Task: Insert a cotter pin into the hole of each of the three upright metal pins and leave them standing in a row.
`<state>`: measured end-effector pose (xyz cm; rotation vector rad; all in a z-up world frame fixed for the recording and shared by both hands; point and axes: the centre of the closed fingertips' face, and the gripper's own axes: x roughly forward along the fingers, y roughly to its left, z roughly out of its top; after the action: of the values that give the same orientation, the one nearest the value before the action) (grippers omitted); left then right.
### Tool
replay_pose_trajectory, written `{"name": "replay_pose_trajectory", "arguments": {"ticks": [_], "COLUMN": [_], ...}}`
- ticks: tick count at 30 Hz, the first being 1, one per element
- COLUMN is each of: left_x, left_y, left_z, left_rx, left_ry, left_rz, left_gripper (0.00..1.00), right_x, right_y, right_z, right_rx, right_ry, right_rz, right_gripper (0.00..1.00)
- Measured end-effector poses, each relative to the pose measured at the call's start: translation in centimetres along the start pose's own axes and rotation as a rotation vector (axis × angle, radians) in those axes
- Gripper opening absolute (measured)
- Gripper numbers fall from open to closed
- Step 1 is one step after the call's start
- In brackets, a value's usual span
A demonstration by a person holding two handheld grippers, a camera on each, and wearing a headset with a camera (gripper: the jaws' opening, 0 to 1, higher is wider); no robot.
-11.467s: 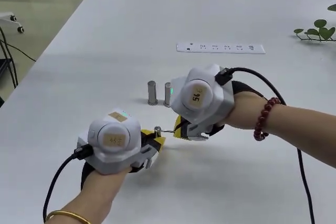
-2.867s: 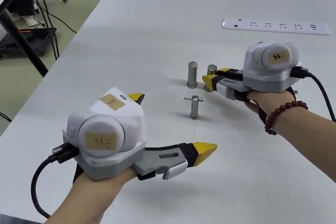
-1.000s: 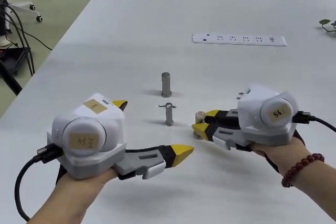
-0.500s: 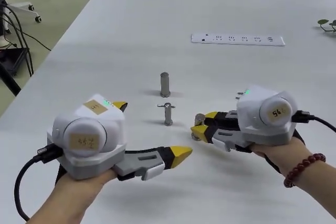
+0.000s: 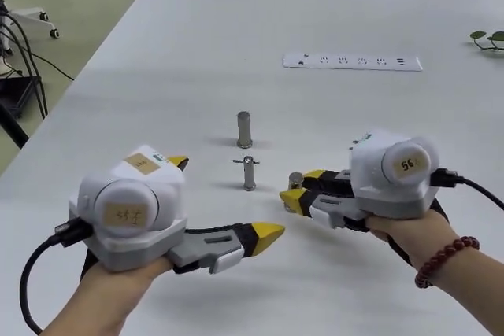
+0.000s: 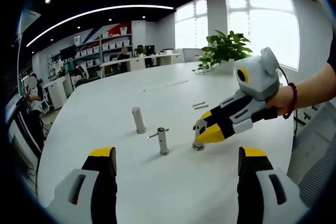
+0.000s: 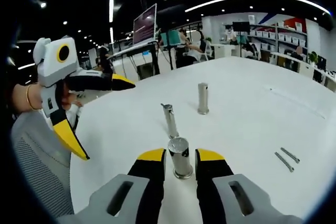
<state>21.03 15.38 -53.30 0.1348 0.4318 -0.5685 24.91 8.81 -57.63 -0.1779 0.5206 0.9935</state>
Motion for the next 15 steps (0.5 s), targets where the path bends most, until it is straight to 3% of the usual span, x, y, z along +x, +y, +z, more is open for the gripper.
{"name": "replay_pose_trajectory", "arguments": {"ticks": [6,15], "left_x": [0.0,0.0], "left_y": [-0.1,-0.2], "left_z": [0.1,0.0], "left_rx": [-0.009,-0.032], "left_ry": [-0.002,-0.003], "left_rz": [-0.002,-0.012], "left_gripper": [0.96,0.96], "right_x": [-1.0,-2.8], "right_y": [0.0,-0.6], "right_z": [0.5,0.3], "right_rx": [0.015,0.012], "right_ry": [-0.015,0.026], "right_rz": [0.015,0.053], "right_gripper": [0.22,0.31]}}
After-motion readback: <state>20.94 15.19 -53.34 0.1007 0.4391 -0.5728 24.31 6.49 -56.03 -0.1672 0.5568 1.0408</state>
